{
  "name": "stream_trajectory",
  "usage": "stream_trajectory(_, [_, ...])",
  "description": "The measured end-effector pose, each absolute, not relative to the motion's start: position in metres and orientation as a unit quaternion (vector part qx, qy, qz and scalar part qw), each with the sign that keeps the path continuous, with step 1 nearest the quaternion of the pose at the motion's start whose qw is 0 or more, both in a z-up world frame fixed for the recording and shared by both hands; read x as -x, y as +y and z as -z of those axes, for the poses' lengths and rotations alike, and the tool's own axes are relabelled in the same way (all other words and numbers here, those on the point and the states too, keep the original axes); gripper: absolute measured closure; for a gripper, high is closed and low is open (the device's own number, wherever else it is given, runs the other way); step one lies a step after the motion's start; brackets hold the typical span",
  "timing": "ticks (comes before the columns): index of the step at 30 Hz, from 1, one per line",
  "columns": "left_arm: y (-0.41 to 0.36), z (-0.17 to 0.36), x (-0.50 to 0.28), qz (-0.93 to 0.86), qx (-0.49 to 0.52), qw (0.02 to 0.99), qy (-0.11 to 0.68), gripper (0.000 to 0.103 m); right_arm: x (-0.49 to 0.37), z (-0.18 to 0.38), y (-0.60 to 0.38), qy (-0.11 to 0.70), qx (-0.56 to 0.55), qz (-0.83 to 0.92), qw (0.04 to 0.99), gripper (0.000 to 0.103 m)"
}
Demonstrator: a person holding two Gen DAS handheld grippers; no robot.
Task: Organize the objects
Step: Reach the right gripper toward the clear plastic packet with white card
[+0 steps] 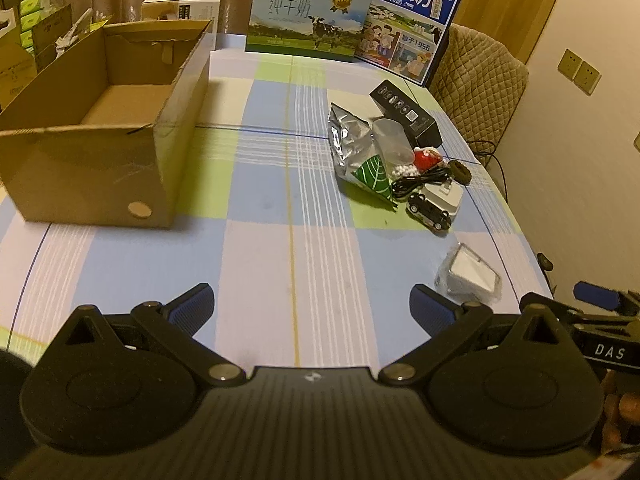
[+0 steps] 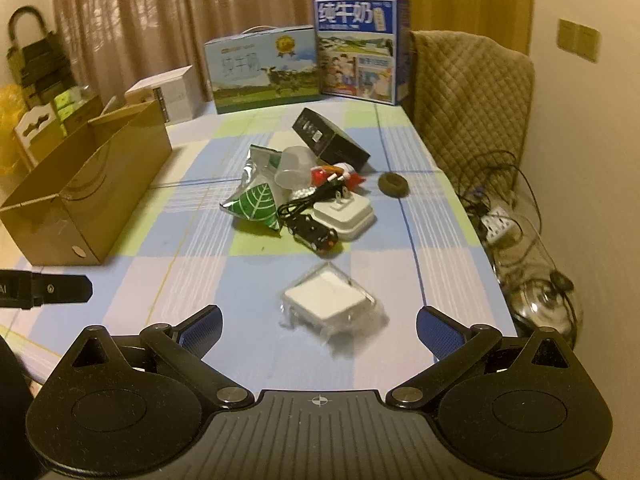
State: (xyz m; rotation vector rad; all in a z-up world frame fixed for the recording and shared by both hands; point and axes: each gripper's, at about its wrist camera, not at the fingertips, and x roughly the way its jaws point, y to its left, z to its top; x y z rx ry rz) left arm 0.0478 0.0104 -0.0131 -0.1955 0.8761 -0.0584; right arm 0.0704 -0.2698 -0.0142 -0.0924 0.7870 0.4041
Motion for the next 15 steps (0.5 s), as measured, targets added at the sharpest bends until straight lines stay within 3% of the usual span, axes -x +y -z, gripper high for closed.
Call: stream_trajectory(15, [-0.005, 0.046, -0.106, 0.047, 0.068, 0.895, 0.437, 0.001, -0.129, 0.069, -0.251, 0.437, 0.1, -0.21, 0.869, 0.003])
